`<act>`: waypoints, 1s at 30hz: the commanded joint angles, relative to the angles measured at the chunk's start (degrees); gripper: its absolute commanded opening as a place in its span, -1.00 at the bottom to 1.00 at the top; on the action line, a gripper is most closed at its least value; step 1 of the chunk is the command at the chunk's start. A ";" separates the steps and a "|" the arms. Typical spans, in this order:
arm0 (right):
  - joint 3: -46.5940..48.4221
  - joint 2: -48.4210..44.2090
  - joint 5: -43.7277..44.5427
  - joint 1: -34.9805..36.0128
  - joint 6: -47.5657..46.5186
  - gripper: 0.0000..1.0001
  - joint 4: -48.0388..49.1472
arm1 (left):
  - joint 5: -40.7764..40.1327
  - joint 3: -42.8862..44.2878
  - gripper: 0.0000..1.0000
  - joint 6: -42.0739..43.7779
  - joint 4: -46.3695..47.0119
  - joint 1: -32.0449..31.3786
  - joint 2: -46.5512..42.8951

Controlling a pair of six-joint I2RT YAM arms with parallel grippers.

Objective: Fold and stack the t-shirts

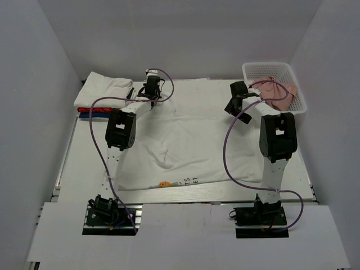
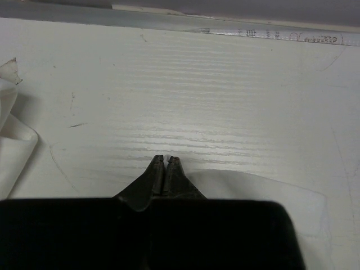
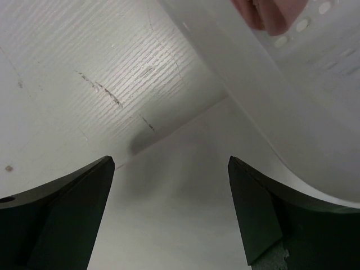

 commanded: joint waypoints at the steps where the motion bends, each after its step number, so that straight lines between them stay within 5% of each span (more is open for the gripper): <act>1: 2.91 1.82 3.69 0.16 3.70 0.75 -1.99 | 2.68 -3.55 -1.00 1.46 4.64 0.05 -7.25; 10: 3.88 5.24 6.84 1.74 6.78 0.50 -2.16 | 3.92 -12.27 -1.00 3.22 10.89 0.05 -12.27; 11: 3.18 5.24 7.03 1.83 6.87 0.40 -1.90 | 4.71 -12.96 -1.00 3.83 11.59 0.05 -12.27; 13: 2.92 5.33 6.77 1.75 6.87 -0.40 -1.20 | 7.17 -13.85 -1.00 3.84 13.61 0.05 -12.97; 14: 2.91 5.51 6.94 1.92 6.87 -0.58 -1.46 | 7.96 -14.46 -1.00 4.45 13.61 0.05 -13.49; 18: 3.35 5.07 6.68 2.01 5.38 -0.69 -2.25 | 9.37 -18.49 -1.00 4.46 16.42 0.05 -16.48; 20: 2.92 3.58 6.85 2.36 3.37 -1.00 -0.95 | 9.37 -21.39 -1.00 4.46 19.05 0.05 -20.16; 30: -4.02 -5.28 7.64 4.91 -2.00 -1.00 7.13 | 6.12 -47.82 -1.00 0.52 24.35 -1.00 -40.81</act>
